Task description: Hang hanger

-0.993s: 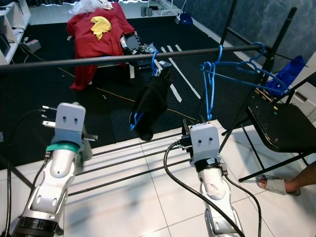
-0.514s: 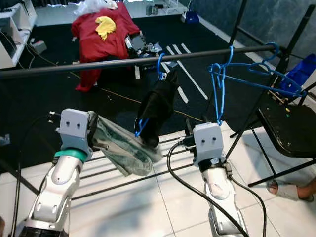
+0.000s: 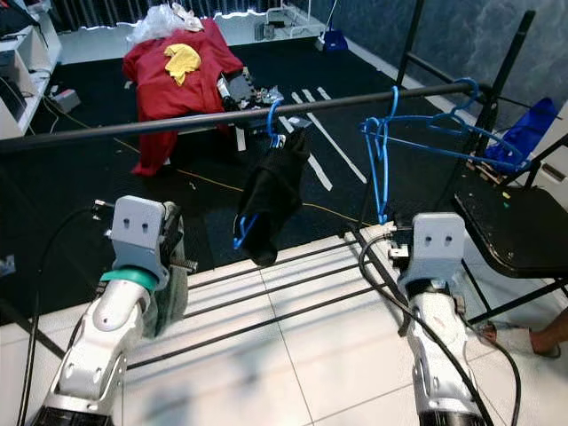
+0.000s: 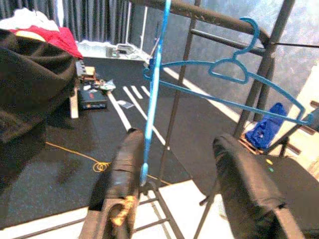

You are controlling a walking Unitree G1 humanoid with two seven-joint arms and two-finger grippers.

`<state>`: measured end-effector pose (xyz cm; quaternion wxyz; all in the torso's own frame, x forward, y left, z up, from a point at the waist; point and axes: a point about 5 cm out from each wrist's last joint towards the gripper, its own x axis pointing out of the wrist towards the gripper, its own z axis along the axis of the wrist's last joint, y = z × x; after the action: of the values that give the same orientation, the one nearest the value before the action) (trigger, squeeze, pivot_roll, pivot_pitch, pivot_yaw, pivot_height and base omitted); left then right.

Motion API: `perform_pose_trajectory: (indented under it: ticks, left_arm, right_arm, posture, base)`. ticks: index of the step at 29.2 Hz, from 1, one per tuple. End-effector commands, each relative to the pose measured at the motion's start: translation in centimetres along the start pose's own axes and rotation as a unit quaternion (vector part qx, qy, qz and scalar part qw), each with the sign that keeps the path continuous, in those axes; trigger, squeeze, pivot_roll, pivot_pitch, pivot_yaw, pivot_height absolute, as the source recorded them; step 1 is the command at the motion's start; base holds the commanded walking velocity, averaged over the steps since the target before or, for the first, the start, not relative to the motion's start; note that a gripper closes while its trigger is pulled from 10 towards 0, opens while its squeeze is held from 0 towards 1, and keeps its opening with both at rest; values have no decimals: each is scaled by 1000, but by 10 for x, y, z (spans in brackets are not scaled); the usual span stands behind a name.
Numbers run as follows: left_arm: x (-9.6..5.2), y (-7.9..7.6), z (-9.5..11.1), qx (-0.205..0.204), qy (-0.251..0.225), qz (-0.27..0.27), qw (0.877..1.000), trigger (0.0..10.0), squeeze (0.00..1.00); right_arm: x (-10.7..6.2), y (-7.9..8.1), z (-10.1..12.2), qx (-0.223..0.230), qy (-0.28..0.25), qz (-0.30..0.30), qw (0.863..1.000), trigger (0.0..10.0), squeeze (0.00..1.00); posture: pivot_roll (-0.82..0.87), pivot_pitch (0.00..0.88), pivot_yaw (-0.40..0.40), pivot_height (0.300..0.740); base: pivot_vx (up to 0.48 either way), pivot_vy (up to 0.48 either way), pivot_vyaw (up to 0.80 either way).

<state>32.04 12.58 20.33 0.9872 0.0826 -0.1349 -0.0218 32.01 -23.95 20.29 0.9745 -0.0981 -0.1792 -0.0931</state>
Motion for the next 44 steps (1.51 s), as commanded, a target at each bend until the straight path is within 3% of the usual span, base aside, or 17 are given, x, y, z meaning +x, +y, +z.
perform_pose_trajectory:
  ticks: [1,9,10,15,21,27,32,39,44]
  left_arm:
    - [-2,2,0,-1,2,1,1000,10000,0]
    - [-3,3,1,4,6,2,1000,10000,0]
    - [-5,5,2,8,7,4,1000,10000,0]
    - [-7,7,3,13,9,6,1000,10000,0]
    - [-15,19,4,32,17,18,999,10000,0]
    - [-18,22,6,35,19,25,999,10000,0]
    - [-19,20,7,35,21,25,999,10000,0]
    - [-19,19,8,33,22,26,999,10000,0]
    - [-17,17,7,29,22,22,999,10000,0]
  right_arm:
    - [-2,-1,-6,6,11,2,1000,10000,1000]
    - [21,13,-15,29,43,43,998,10000,1000]
    - [29,16,-20,38,60,48,996,10000,0]
    - [37,20,-25,48,78,51,994,10000,0]
    - [53,35,-21,52,90,85,991,10000,0]
    - [56,41,-21,37,93,99,990,10000,0]
    - [63,34,-17,-37,82,78,993,10000,0]
    - [63,23,-4,-47,36,47,997,10000,0]
    - [51,8,8,-34,-11,-4,999,10000,0]
  posture:
    - [-213,157,102,740]
    - [-184,179,102,740]
    - [-156,199,105,740]
    - [-156,199,105,740]
    - [-81,252,102,740]
    - [-72,260,96,740]
    - [-82,258,89,740]
    - [-94,247,85,740]
    - [-118,240,96,740]
  base:
    - [0,0,0]
    - [0,0,0]
    - [0,0,0]
    - [0,0,0]
    - [0,0,0]
    - [0,0,0]
    - [0,0,0]
    - [0,0,0]
    - [0,0,0]
